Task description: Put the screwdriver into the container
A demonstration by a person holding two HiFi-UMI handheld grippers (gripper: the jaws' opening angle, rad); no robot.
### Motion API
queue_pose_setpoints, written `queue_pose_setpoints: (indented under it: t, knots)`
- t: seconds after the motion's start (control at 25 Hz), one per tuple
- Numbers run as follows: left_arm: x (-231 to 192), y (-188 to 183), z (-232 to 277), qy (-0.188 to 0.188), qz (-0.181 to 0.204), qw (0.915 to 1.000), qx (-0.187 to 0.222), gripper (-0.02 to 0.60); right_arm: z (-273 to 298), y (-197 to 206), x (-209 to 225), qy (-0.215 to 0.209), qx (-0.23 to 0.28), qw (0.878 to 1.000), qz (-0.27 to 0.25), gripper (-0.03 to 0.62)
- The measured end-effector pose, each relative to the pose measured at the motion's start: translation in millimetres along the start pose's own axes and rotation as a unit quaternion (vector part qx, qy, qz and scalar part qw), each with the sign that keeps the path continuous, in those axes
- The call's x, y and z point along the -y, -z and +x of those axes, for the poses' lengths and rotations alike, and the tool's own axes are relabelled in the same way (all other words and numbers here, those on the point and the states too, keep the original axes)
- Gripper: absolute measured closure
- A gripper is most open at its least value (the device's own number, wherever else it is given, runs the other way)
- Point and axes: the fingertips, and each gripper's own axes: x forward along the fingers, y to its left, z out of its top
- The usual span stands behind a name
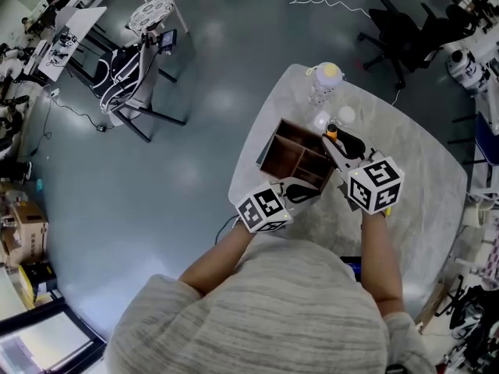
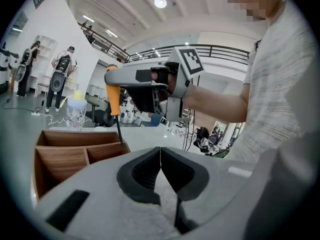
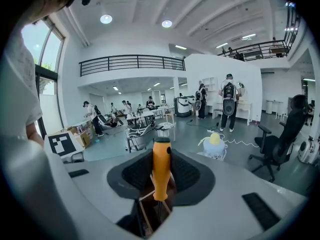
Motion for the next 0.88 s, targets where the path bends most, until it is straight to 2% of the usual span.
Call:
queue_pose_setpoints:
  t: [0.4,0.88]
  knots:
    - [-0.9,4.4,-3.5,-0.003,-0.005,1.0,-0.004,0.566,18.6,31.4,-6.2,0.009,0.012,1.0,-0.001,0.484]
    - [-3.6,5.5,-6.8,-0.01,-0.006,0.9999,-0.008,0.566,25.8,69.9,-10.3,0.014,-0.022,0.999,0.023,0.484]
